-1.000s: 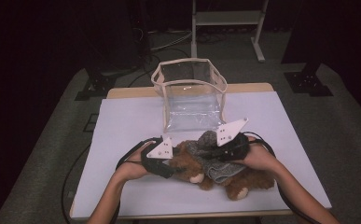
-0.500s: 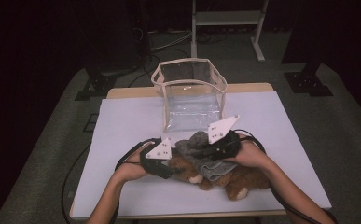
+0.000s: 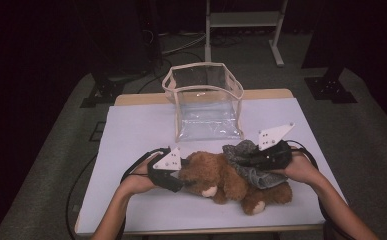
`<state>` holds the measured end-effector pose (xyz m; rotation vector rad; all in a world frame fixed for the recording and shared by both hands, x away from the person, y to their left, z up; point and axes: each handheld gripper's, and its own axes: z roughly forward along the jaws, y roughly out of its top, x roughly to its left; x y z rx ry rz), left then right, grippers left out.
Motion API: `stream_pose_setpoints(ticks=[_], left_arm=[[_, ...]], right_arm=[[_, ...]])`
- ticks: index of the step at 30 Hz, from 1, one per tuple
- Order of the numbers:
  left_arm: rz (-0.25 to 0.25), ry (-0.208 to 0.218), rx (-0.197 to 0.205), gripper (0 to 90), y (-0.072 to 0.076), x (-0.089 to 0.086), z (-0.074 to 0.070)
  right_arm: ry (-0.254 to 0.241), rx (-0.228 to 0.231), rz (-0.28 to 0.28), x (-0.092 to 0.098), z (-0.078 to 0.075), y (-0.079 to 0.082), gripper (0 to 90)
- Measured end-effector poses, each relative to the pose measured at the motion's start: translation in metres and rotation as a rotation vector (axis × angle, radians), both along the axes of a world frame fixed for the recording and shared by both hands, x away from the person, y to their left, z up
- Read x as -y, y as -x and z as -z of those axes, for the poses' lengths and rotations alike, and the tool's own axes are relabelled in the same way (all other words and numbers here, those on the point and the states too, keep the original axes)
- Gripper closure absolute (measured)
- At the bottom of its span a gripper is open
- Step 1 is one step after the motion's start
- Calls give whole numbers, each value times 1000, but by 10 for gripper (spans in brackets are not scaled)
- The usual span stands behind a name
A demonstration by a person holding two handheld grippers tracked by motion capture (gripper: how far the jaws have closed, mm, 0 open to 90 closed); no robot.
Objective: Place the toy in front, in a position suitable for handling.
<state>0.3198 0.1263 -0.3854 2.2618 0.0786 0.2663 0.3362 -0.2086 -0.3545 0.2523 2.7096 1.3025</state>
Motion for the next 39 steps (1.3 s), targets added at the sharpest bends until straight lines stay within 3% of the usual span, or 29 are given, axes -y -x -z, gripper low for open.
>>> stream_pose_setpoints(ticks=[3,6,8,11,12,15,18,24,27,32,36,39], left_arm=[[-18,-1,-10,303,-1,-3,-6],[-12,46,-26,264,-1,-3,-15],[-7,46,-23,251,-1,0,-17],[2,28,-26,227,-2,9,-18],[-1,-3,-38,228,-4,16,-14],[-1,-10,-46,307,-5,18,-10],[-8,3,-61,357,-6,14,-9],[2,0,-68,365,-3,11,-8],[1,5,-72,360,-3,11,-8],[0,0,-74,293,-4,12,-13],[-11,1,-92,191,-7,17,-17],[-15,-28,-117,145,-12,25,-13]], right_arm=[[-17,-8,-13,-5,5,1,805],[-20,-15,-32,-15,9,4,806],[-15,-9,-38,-17,9,5,806],[1,6,-60,-26,9,9,806],[5,15,-71,-30,9,12,806],[9,30,-69,-31,9,13,805],[-20,30,-44,-18,4,8,806],[-51,23,35,6,2,-1,803],[-55,7,35,8,5,-2,803],[-47,1,20,1,11,3,804],[-58,-13,15,0,13,6,804],[-65,-10,-7,-5,15,10,804]])
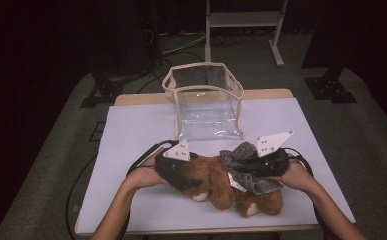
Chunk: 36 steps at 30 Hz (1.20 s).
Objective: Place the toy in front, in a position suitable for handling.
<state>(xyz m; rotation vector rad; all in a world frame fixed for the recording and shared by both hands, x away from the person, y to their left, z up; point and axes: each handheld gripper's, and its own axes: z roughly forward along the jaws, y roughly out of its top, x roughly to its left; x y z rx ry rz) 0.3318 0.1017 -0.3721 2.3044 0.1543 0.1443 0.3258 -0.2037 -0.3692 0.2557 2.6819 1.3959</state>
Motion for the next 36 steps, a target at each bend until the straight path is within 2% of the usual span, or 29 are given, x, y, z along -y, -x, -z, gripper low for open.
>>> stream_pose_setpoints(ticks=[2,4,5,6,7,10,11,12,13,15,16,17,18,19,20,23,24,27,28,30,32,34,35,36], left_arm=[[-4,-2,-5,118,-1,1,1],[-13,-2,-28,108,-2,4,5],[-9,-22,-26,90,-2,7,9],[-9,-22,-26,90,-2,7,9],[-12,-54,-3,87,-1,12,12],[-28,-64,2,92,-1,15,12],[-39,-81,5,113,-2,16,11],[-39,-81,5,152,-2,16,11],[-46,-82,4,152,-2,15,10],[-54,-78,11,226,-2,15,9],[-53,-77,20,267,-1,14,8],[-54,-66,50,347,-1,14,7],[-54,-66,50,378,-1,14,7],[-62,-45,79,407,-1,14,5],[-62,-45,79,429,-1,14,5],[-87,-43,123,458,-9,12,-2],[-87,-43,123,467,-9,12,-2],[-105,-55,159,470,-18,9,-13],[-105,-55,159,469,-18,9,-13],[-113,-19,155,468,-24,2,-18],[-117,-16,151,459,-24,0,-17],[-119,-18,125,424,-22,-5,-9],[-119,-18,125,395,-22,-5,-9],[-111,-7,95,362,-19,-8,-5]], right_arm=[[5,9,1,-1,0,2,804],[5,13,1,0,0,2,804],[-2,12,6,1,0,2,804],[-3,20,8,3,0,3,804],[-4,30,11,5,-2,3,803],[-7,35,18,10,-5,2,804],[-2,27,23,16,-6,4,803],[-2,27,23,16,-6,4,803],[-3,20,25,20,-5,5,803],[-1,3,39,29,-2,7,802],[-6,-12,49,34,-1,8,801],[-25,-31,67,40,3,8,800],[-25,-31,67,40,3,8,800],[-60,-41,83,44,8,7,798],[-60,-41,83,44,8,7,798],[-94,-40,107,42,8,-2,799],[-94,-40,107,42,8,-2,799],[-91,-28,107,32,1,-18,799],[-91,-28,107,32,1,-18,799],[-88,-18,103,22,-3,-28,799],[-87,-21,99,19,-3,-29,799],[-68,-26,81,11,1,-30,800],[-68,-26,81,11,1,-30,800],[-56,-32,54,7,5,-26,802]])
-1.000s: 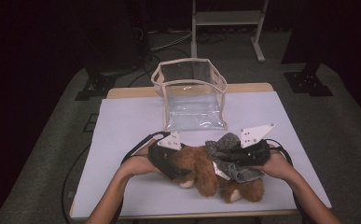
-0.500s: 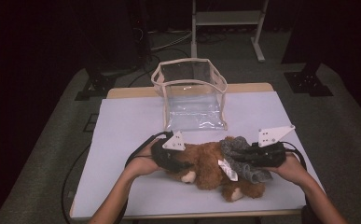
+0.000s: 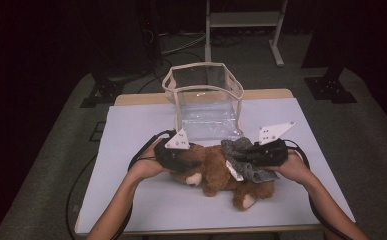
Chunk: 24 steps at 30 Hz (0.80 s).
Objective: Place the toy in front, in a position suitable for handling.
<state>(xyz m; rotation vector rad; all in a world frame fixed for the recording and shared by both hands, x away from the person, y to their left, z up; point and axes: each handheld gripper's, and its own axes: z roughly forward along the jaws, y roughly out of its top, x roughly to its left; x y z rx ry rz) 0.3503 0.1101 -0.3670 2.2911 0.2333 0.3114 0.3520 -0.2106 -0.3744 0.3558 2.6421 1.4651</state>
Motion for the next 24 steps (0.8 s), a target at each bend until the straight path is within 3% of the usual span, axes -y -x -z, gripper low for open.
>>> stream_pose_setpoints(ticks=[2,3,5,8,10,12,16,18,21,24], left_arm=[[6,5,-12,293,2,-1,0],[18,24,-50,261,4,-4,-4],[16,34,-52,207,5,-6,-8],[7,39,-55,191,5,-8,-15],[10,10,-70,205,5,-8,-13],[38,-12,-123,243,6,-7,-3],[40,6,-117,264,14,-10,5],[50,3,-114,269,17,-12,6],[61,-13,-102,268,24,-14,4],[66,-38,-90,254,26,-14,1]], right_arm=[[10,1,-24,-3,2,7,805],[17,6,-37,-5,2,12,806],[23,13,-46,-7,3,16,806],[40,31,-65,-12,4,29,807],[38,32,-80,-13,5,34,807],[37,34,-88,-14,5,38,806],[30,71,-83,-10,-8,37,804],[6,90,-44,-7,-16,32,802],[-35,69,-12,-4,-21,22,799],[-10,31,-19,-12,-9,20,797]])
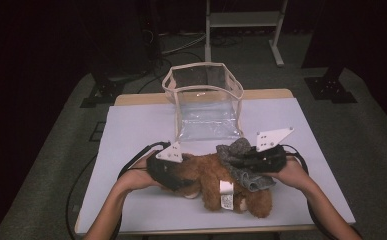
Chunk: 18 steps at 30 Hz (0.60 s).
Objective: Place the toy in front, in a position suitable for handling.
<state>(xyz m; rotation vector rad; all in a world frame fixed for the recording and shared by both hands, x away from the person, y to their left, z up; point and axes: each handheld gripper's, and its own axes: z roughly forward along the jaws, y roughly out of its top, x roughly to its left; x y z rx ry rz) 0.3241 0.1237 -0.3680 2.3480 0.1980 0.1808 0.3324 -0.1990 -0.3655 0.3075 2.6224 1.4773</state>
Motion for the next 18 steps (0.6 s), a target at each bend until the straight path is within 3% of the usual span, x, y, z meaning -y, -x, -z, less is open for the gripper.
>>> stream_pose_setpoints(ticks=[6,11,18], left_arm=[[18,0,0,190,-8,12,-7],[52,-69,-23,156,-17,30,0],[88,-142,-49,121,-25,46,8]], right_arm=[[-11,-23,-21,0,13,10,802],[10,-8,-36,-2,11,14,802],[-5,-24,-33,0,14,11,801]])
